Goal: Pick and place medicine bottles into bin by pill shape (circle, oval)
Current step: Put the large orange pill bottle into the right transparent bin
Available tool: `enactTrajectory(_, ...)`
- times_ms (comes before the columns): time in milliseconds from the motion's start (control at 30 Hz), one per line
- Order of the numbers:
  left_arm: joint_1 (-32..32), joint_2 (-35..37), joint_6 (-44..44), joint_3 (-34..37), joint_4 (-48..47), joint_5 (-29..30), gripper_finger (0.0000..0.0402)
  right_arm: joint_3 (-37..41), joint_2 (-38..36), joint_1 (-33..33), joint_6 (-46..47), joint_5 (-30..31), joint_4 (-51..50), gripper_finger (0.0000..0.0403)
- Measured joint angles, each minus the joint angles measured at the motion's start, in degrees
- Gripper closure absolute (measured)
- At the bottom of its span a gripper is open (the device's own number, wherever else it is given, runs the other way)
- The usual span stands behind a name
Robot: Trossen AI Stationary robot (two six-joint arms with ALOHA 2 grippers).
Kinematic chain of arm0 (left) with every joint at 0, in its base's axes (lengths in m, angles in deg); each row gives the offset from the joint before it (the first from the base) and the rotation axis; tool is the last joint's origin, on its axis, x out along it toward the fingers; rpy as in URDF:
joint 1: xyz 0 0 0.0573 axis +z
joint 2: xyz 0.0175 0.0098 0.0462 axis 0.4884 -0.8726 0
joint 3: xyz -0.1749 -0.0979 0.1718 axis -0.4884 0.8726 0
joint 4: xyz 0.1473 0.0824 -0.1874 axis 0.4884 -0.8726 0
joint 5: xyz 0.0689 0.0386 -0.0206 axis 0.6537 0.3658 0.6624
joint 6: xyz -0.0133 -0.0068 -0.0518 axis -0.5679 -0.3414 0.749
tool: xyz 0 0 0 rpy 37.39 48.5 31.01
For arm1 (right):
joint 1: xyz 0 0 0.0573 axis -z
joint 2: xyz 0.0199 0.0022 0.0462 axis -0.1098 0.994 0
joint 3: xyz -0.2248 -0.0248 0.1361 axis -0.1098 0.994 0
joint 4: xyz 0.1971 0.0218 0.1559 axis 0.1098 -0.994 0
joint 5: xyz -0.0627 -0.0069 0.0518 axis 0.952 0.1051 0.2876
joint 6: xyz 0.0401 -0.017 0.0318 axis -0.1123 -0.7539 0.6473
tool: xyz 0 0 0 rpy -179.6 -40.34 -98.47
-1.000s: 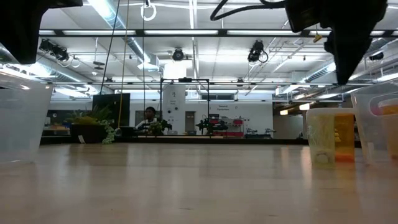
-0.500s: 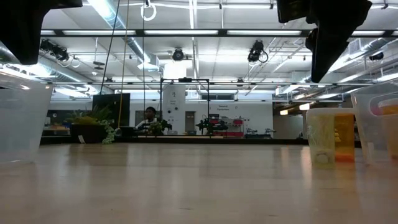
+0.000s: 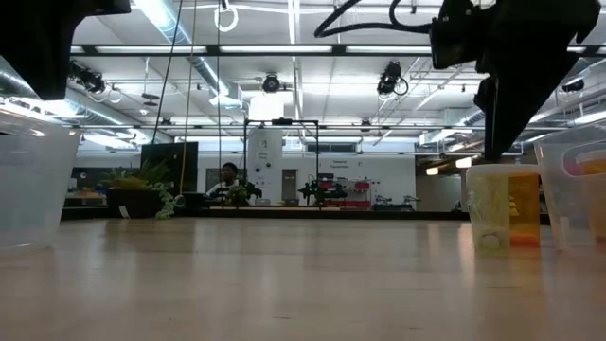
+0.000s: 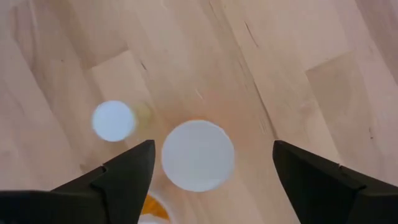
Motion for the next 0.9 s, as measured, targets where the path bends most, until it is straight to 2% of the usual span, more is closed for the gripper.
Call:
enactTrajectory(400, 0.0, 0.0, 0.1, 0.0, 0.0, 0.0, 0.0376, 1.6, 0.2, 0.6, -0.2, -1.2, 5.0, 0.0067)
enactTrajectory(700, -0.1, 0.0, 0.3, 0.0, 0.0, 0.0, 0.0384, 1.6, 6.7, 0.8, -1.1, -4.0, 4.5, 0.0067)
enactTrajectory(900, -0.1, 0.0, 0.4, 0.0, 0.0, 0.0, 0.038, 1.6, 7.5, 1.0, -1.3, -5.6, 4.6, 0.0071)
